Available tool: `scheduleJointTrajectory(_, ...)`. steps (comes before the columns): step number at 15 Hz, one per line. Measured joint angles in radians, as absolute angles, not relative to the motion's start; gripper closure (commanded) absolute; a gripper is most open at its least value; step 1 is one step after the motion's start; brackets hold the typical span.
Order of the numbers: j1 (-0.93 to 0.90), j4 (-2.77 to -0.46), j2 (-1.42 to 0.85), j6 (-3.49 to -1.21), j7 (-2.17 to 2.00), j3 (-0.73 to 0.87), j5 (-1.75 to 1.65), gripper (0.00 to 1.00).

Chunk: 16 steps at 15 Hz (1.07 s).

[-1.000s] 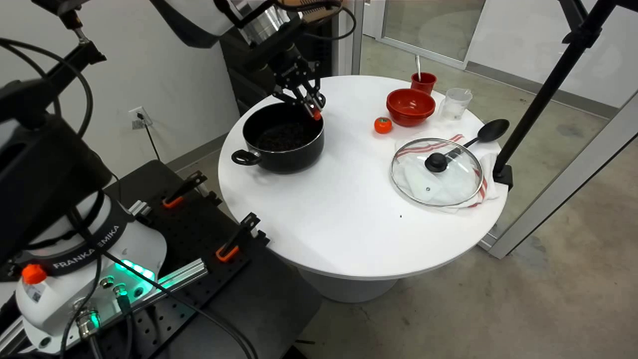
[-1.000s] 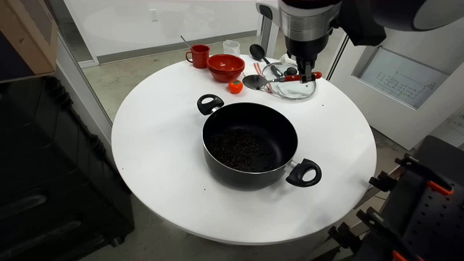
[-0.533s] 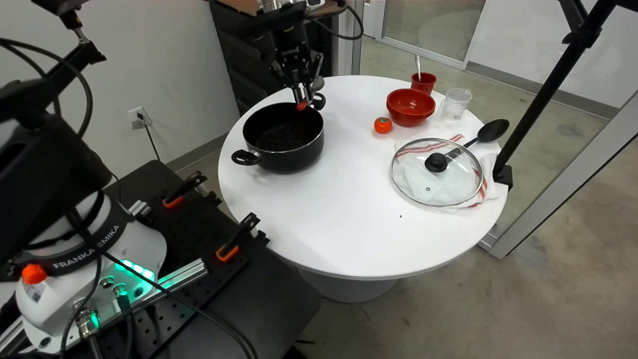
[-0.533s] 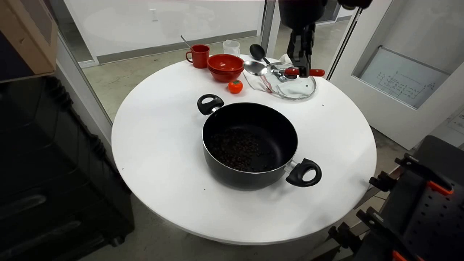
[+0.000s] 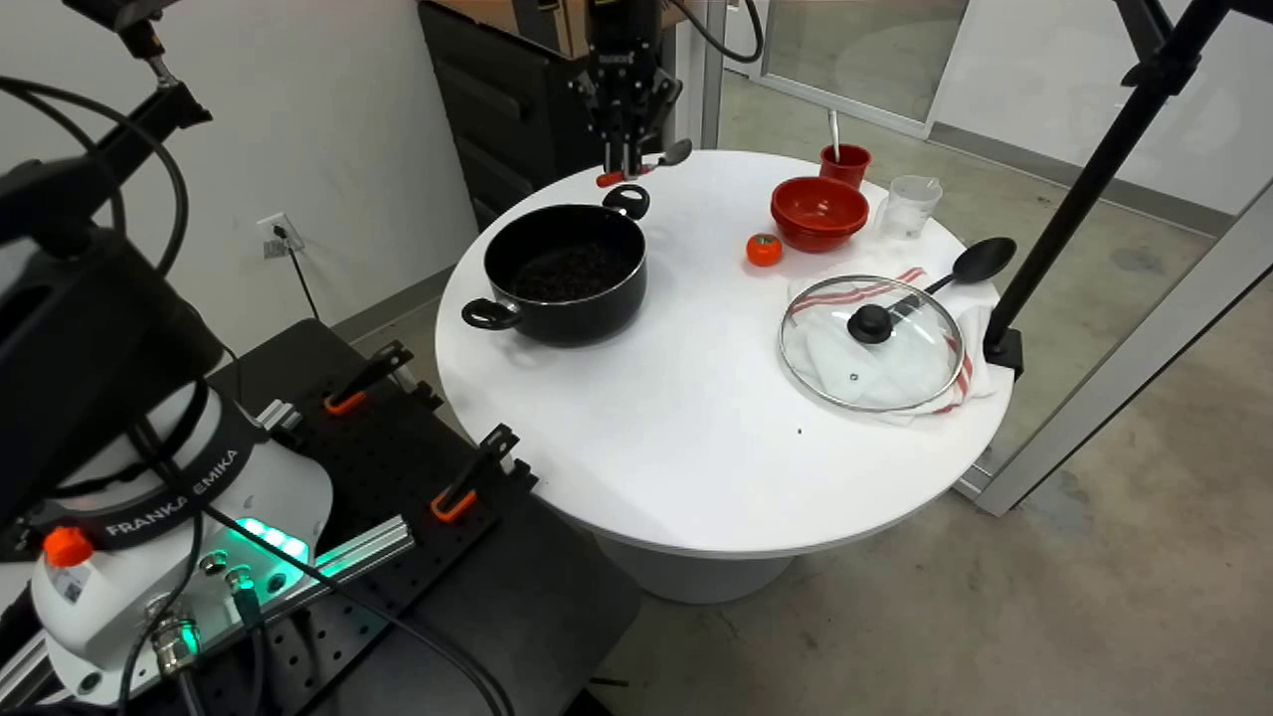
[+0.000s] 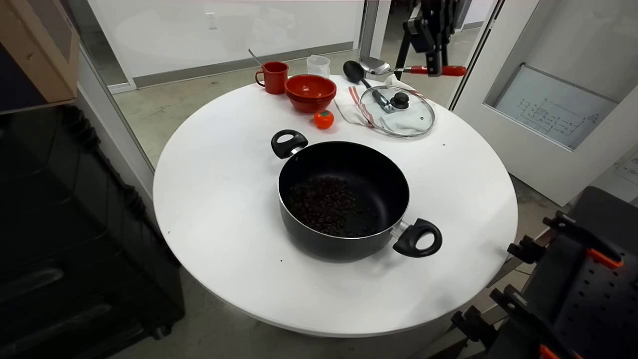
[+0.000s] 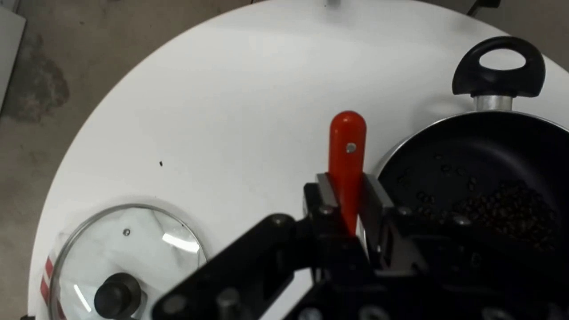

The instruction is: Place the lid on the table then use the spoon to mix in the pot

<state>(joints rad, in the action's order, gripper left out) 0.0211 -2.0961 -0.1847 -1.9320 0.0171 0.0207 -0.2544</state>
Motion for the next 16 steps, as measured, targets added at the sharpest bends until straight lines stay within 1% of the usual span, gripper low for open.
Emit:
scheduleJointTrajectory(5, 0.012, -2.092, -0.194, -1.873, 0.018, 0.017, -0.264, 0.95)
scheduleJointTrajectory(9, -0.022, -2.115, -0.171, -1.882, 0.021, -0.011, -0.313, 0.95)
scheduleJointTrajectory(12, -0.054, -2.195, -0.123, -1.946, 0.022, -0.034, -0.430, 0.95)
scheduleJointTrajectory(16, -0.075, -2.368, -0.050, -2.091, 0.015, -0.052, -0.616, 0.95)
